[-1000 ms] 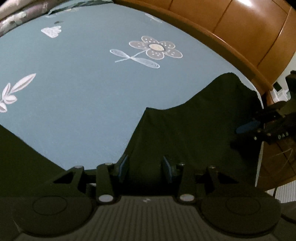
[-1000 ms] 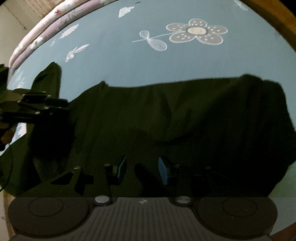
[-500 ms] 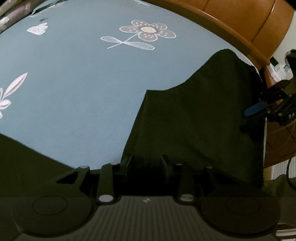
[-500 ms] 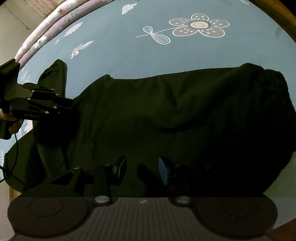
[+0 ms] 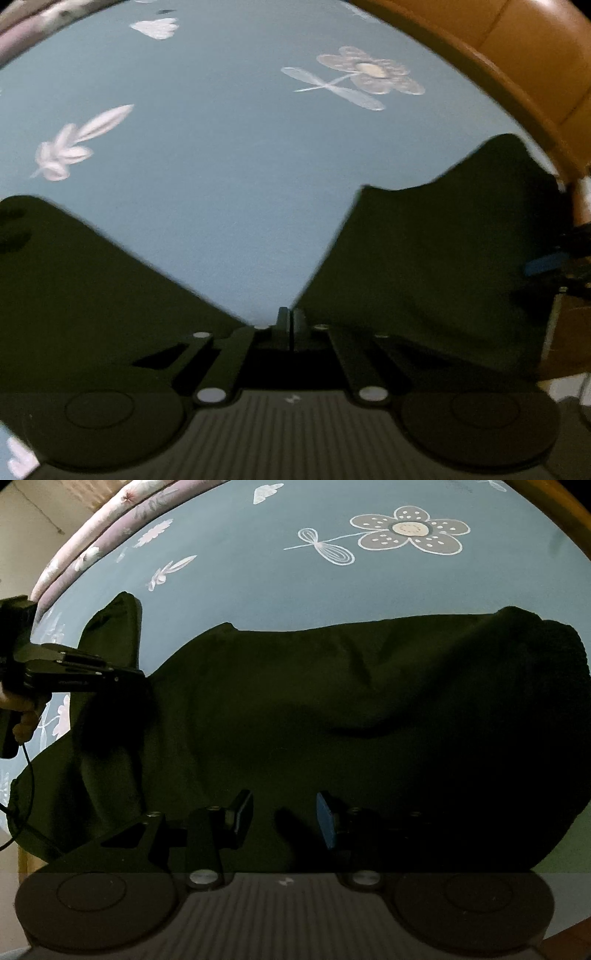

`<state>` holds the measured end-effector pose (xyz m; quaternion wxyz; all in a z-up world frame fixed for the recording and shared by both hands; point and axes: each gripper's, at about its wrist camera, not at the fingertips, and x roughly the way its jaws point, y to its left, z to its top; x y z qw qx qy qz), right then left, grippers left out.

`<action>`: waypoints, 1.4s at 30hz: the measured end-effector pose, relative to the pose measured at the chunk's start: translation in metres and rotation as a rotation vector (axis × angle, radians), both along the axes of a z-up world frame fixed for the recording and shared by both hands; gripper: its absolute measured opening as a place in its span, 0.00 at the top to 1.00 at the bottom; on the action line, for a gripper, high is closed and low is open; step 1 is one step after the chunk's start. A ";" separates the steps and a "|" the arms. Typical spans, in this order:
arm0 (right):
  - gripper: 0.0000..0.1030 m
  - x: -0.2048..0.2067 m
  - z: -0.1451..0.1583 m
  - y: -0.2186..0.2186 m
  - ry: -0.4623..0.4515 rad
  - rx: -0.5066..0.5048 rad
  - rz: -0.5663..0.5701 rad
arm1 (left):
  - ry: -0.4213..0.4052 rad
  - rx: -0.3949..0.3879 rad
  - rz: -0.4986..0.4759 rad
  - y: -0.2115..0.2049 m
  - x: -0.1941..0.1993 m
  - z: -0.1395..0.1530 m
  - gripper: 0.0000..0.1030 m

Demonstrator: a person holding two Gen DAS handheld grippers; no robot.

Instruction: Fold clothes

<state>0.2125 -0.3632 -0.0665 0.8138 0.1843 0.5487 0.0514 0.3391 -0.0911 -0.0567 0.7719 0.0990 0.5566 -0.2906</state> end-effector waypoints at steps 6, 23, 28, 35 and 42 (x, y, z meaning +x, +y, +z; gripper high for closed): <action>0.56 -0.001 0.002 0.006 -0.008 0.016 0.007 | -0.017 -0.100 -0.034 -0.012 -0.009 0.020 0.97; 0.48 0.029 0.001 0.002 -0.126 -0.107 -0.042 | -0.026 0.037 -0.113 -0.035 -0.016 -0.016 0.91; 0.49 0.030 -0.015 0.001 -0.097 -0.178 -0.004 | -0.037 0.063 -0.120 -0.036 -0.022 -0.013 0.90; 0.47 -0.018 -0.004 -0.001 0.000 -0.221 -0.023 | -0.004 0.029 -0.077 -0.031 -0.019 -0.008 0.91; 0.45 -0.032 -0.008 0.003 0.007 -0.274 -0.071 | 0.001 -0.217 -0.168 -0.081 -0.019 0.018 0.83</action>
